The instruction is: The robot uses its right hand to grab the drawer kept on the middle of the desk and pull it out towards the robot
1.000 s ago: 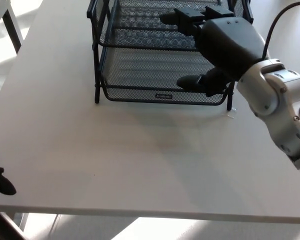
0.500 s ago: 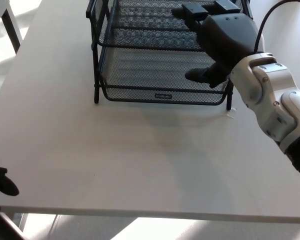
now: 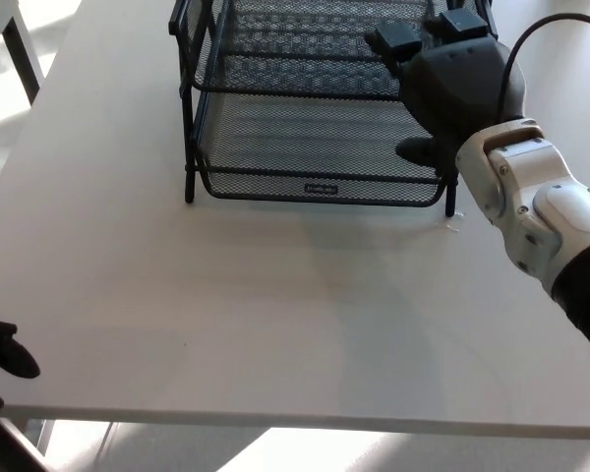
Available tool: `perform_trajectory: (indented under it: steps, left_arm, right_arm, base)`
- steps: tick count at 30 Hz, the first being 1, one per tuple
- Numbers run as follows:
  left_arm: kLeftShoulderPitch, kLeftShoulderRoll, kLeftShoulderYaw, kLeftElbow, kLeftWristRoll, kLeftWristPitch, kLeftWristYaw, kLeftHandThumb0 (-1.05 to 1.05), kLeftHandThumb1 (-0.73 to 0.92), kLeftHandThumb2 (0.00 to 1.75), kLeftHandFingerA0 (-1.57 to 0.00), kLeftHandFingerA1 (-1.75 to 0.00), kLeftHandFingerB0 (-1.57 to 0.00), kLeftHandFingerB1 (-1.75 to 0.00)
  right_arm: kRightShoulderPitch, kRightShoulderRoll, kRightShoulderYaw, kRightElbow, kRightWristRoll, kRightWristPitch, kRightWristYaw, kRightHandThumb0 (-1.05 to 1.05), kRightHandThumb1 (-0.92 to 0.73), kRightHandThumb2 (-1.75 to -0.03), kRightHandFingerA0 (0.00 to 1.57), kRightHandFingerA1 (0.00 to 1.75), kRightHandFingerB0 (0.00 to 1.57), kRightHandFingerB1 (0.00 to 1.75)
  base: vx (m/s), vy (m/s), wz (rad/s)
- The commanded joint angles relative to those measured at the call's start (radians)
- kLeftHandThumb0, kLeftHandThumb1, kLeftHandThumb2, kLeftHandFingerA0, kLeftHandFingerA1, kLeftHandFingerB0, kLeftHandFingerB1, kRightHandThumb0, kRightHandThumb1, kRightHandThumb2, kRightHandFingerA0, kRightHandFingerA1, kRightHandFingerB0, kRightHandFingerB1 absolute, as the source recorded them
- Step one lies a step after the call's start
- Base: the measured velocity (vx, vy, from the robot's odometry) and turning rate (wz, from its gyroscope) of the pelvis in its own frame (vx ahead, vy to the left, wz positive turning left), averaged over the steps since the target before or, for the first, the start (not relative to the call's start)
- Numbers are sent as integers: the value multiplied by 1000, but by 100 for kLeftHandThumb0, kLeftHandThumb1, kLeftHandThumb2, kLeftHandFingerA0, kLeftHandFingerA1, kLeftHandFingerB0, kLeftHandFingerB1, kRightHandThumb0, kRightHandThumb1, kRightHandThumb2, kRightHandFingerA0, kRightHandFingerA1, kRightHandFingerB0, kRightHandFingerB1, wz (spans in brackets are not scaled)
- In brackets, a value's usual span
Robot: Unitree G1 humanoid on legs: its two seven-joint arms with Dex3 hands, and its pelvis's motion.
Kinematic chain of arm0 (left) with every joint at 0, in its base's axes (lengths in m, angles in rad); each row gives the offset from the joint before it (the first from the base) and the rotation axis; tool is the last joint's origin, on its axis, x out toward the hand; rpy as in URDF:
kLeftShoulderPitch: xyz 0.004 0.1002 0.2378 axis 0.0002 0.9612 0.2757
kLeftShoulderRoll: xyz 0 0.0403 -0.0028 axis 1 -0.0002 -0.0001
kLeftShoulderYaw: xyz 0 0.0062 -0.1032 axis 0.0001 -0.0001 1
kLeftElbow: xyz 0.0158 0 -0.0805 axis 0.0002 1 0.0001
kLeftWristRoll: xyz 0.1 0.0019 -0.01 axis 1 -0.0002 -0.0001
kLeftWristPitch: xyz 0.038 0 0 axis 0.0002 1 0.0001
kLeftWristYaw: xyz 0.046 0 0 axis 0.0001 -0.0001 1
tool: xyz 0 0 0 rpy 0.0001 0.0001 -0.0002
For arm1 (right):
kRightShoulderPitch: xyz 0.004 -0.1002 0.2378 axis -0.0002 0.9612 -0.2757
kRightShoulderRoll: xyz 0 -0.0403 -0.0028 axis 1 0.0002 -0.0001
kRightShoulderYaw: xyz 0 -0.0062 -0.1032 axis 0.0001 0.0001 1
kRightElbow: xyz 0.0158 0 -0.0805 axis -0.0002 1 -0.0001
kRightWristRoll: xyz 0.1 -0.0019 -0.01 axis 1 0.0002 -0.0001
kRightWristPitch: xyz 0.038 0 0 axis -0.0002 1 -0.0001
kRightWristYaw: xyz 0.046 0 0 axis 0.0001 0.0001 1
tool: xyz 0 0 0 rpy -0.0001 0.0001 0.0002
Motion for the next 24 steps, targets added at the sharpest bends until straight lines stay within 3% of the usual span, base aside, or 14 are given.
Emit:
perform_trajectory:
  steps: [1,4,6,8,9,10,11,12,16,17,18,19,20,24]
  left_arm:
    - [-23,20,-6,20,19,-37,-18,-30,57,57,-80,-94,-83,-64]
    - [-24,21,-7,19,21,-36,-19,-31,57,57,-80,-95,-83,-65]
    - [-25,23,-7,21,25,-42,-17,-30,57,57,-80,-96,-83,-65]
    - [-24,25,-9,16,28,-28,-23,-30,58,56,-78,-91,-82,-64]
    - [-24,24,-9,17,24,-27,-25,-30,58,57,-78,-89,-82,-63]
    - [-25,24,-9,20,25,-31,-23,-30,58,57,-78,-88,-82,-62]
    - [-36,23,-13,18,25,-22,-28,-30,58,57,-77,-86,-81,-61]
    - [-37,22,-14,18,22,-17,-31,-31,58,57,-77,-86,-82,-62]
    - [-37,26,-14,16,21,-20,-35,-30,58,57,-77,-86,-82,-61]
    - [-37,27,-14,16,24,-20,-34,-31,58,57,-77,-86,-82,-62]
    - [-37,26,-13,15,22,-23,-34,-30,58,57,-78,-87,-82,-63]
    - [-37,26,-12,15,20,-23,-35,-30,58,57,-78,-87,-82,-63]
    - [-38,22,-12,18,14,-24,-35,-30,58,57,-79,-88,-83,-63]
    - [-41,23,-13,23,19,-31,-31,-30,58,57,-80,-90,-83,-64]
  right_arm:
    - [-86,13,59,140,-112,42,-243,-33,-27,-88,9,56,7,54]
    - [-97,16,81,173,-125,48,-287,-31,-23,-86,12,56,10,54]
    - [-110,16,110,200,-149,63,-314,-55,-37,-72,17,54,15,47]
    - [-127,16,138,235,-173,85,-351,-29,-55,-56,26,51,21,39]
    - [-136,18,141,242,-170,88,-341,-25,-55,-56,28,52,19,39]
    - [-144,21,146,247,-171,104,-334,-20,-37,-88,29,62,11,53]
    - [-150,17,144,255,-165,102,-353,-25,-58,-57,44,59,23,40]
    - [-154,11,145,254,-159,82,-346,-30,-55,-56,63,80,22,42]
    - [-151,-16,171,247,-170,16,-379,-30,-53,-57,82,130,40,47]
    - [-150,-21,179,248,-177,4,-408,-30,-51,-57,89,132,49,48]
    - [-148,-27,181,247,-172,-21,-415,-38,-39,-83,102,118,50,63]
    - [-148,-29,181,247,-169,-30,-415,-38,-39,-83,102,118,50,63]
    - [-144,-29,184,253,-174,-38,-465,-31,-50,-59,94,131,66,55]
    - [-133,-23,175,268,-163,-60,-526,-40,-49,-60,88,152,91,63]
  base:
    - [0,0,0]
    - [0,0,0]
    - [0,0,0]
    - [0,0,0]
    - [0,0,0]
    - [0,0,0]
    - [0,0,0]
    - [0,0,0]
    - [0,0,0]
    - [0,0,0]
    - [0,0,0]
    - [0,0,0]
    - [0,0,0]
    - [0,0,0]
